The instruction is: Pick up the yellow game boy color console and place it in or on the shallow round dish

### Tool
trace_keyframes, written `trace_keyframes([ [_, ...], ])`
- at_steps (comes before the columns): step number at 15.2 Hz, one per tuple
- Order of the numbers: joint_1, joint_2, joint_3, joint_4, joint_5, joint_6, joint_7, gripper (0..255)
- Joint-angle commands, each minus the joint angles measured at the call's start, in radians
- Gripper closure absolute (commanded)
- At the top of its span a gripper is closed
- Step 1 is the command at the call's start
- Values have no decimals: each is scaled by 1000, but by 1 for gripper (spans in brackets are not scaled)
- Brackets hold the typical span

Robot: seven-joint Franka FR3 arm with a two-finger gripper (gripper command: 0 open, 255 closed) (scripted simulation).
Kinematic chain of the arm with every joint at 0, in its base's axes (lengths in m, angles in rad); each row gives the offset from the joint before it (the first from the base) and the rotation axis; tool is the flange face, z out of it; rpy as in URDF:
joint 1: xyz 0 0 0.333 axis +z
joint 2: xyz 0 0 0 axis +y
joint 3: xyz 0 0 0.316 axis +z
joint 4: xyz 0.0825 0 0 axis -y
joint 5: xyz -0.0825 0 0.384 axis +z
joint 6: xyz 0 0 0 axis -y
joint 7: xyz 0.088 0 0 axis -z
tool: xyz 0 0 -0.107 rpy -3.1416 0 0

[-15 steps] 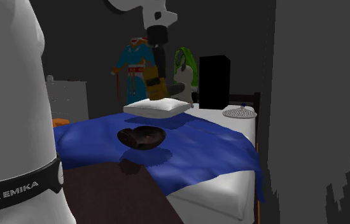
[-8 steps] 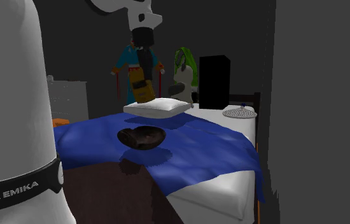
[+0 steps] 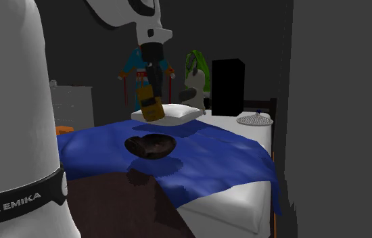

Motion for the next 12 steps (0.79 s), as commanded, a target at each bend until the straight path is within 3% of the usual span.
trace_keyframes([
  [1, -4, 18, 11, -17, -5, 34, 10, 255],
  [7, -20, 77, 42, -59, -30, 131, 39, 255],
  [12, -20, 77, 42, -59, -30, 131, 40, 255],
])
